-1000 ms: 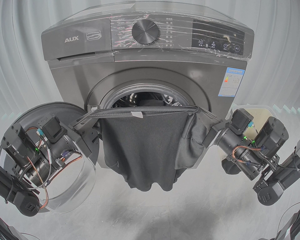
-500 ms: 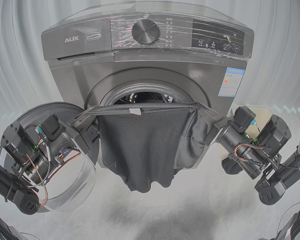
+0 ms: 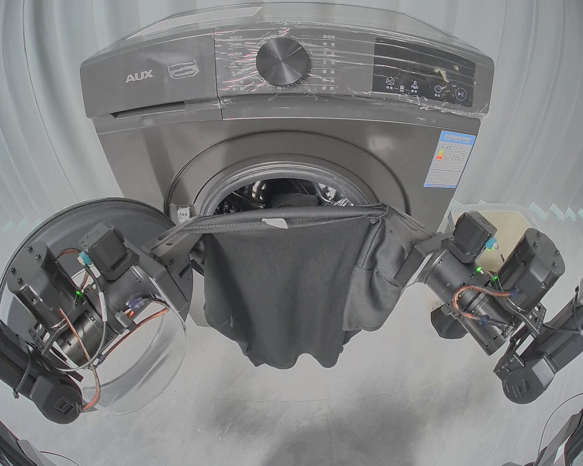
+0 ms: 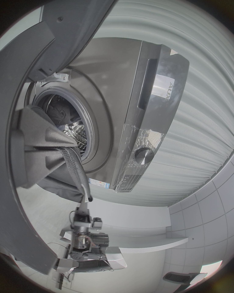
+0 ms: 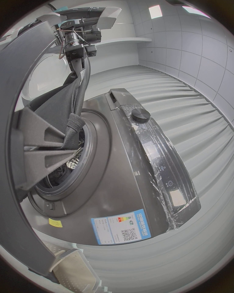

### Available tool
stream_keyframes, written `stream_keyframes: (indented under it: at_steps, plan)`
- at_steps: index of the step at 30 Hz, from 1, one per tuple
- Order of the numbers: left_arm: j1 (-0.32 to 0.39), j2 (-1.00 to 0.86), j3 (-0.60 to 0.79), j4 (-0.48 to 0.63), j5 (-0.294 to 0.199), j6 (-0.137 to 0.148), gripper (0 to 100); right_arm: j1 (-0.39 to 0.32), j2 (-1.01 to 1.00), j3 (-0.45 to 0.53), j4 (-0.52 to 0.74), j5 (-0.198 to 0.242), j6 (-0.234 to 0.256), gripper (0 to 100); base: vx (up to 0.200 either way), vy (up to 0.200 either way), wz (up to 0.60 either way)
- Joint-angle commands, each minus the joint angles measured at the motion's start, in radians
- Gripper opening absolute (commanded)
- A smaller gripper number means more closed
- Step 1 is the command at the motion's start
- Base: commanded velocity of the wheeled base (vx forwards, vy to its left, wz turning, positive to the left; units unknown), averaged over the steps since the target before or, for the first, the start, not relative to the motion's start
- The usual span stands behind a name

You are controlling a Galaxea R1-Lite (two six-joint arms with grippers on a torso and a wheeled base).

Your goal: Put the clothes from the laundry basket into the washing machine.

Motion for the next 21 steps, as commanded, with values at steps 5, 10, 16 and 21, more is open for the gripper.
stream_keyframes:
  at_steps: [5, 10, 16, 21]
  plan:
    - [-0.135, 0.119, -0.110, -0.001, 0.090, -0.031, 0, 0.092, 0.097, 0.110, 0.000, 0.002, 0.048, 0, 0.000, 0.000, 0.00]
    - [-0.151, 0.164, -0.133, -0.003, 0.119, -0.031, 0, 0.094, 0.192, 0.119, 0.000, 0.002, 0.055, 100, 0.000, 0.000, 0.00]
    - [-0.152, 0.184, -0.194, -0.001, 0.154, -0.031, 0, 0.137, 0.239, 0.254, 0.000, 0.008, 0.057, 100, 0.000, 0.000, 0.00]
    - [-0.160, 0.202, -0.207, -0.003, 0.159, -0.029, 0, 0.175, 0.239, 0.307, 0.000, 0.010, 0.059, 100, 0.000, 0.000, 0.00]
